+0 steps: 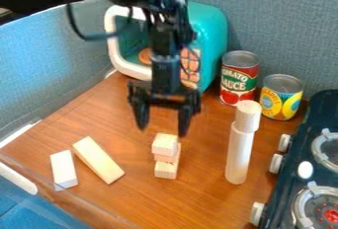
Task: Put the cube on the top of the other cube with a hole
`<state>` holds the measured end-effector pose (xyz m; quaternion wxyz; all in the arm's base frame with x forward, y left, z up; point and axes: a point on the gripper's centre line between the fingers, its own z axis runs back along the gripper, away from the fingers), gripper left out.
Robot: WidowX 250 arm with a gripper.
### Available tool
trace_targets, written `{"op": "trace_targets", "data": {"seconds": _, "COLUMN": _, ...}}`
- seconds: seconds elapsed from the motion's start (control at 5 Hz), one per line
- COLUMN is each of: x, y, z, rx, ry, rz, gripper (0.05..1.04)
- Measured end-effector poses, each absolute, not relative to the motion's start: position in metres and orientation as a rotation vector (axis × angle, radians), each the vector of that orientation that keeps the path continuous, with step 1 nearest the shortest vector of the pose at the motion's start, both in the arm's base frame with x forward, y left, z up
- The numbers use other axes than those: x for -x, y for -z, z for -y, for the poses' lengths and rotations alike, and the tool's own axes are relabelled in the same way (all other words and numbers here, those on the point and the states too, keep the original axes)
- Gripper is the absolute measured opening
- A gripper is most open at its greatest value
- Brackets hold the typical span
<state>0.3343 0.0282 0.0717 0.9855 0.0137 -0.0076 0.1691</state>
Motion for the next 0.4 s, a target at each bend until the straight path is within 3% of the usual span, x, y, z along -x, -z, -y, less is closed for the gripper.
{"op": "trace_targets", "data": {"seconds": 0.4, "x": -0.3183, "y": -0.1018, "z": -0.0393, "rx": -0.096, "ry": -0.344, "rz": 0.105, "gripper": 1.0}}
